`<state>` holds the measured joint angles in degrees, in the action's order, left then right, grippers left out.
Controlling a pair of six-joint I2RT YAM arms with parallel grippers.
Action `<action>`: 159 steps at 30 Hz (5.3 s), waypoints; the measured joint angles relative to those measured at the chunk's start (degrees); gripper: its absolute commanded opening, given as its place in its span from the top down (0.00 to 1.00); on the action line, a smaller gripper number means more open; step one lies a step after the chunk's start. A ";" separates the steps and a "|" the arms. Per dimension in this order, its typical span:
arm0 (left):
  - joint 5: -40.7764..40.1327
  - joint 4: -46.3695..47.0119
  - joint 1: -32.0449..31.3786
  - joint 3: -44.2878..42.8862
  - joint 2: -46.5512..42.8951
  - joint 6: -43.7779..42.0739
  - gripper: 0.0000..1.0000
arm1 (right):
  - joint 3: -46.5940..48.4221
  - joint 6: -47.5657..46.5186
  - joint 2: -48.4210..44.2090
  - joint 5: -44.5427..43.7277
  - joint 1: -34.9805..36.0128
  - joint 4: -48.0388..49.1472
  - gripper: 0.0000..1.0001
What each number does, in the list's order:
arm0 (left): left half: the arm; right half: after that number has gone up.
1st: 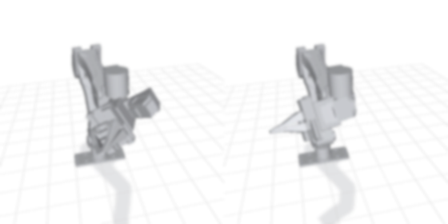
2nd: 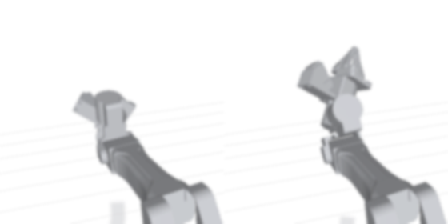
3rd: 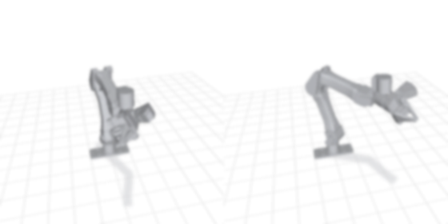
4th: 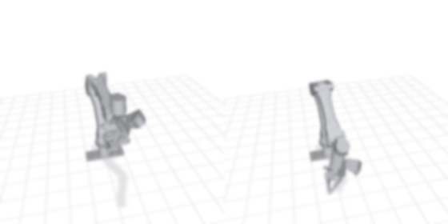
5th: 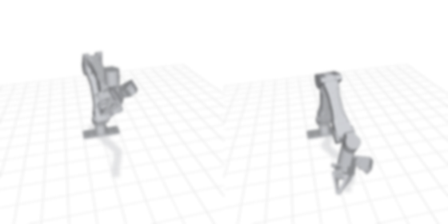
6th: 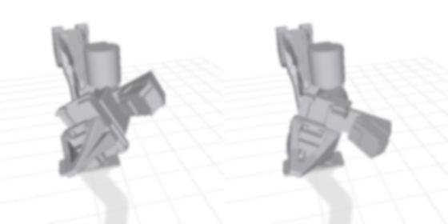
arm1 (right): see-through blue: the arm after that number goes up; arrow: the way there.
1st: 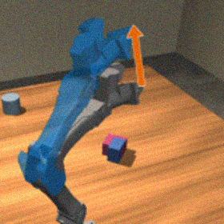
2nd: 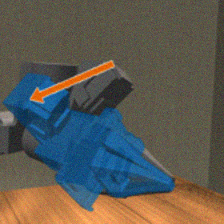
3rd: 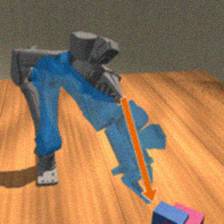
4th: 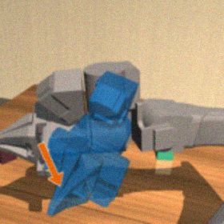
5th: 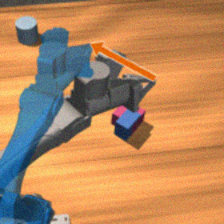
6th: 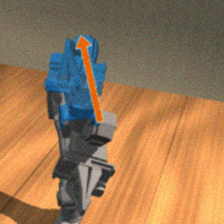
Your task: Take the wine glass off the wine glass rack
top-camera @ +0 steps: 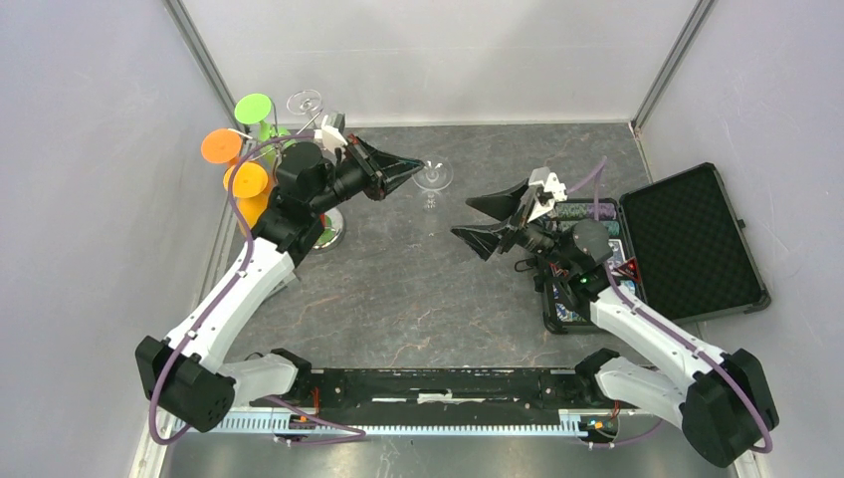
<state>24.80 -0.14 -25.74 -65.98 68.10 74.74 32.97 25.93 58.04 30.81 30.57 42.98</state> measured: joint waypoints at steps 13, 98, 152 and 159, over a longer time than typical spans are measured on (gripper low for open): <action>4.09 3.32 -1.27 5.01 -4.31 5.75 0.98 | 3.15 -4.37 7.28 1.27 1.55 8.48 0.21; -2.05 29.29 -9.16 24.63 -6.27 12.37 0.68 | -8.59 45.57 17.38 -46.40 6.93 40.72 1.00; -4.74 27.76 -10.14 22.38 -6.93 6.03 0.98 | -9.66 53.66 15.04 -41.94 6.34 38.27 0.74; -6.91 24.20 -10.14 20.70 -7.54 2.67 0.98 | -10.71 54.01 15.04 -38.93 6.58 38.66 0.58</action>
<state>17.89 24.05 -35.88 -45.28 60.55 77.41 22.26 79.94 73.08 -8.12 37.15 81.65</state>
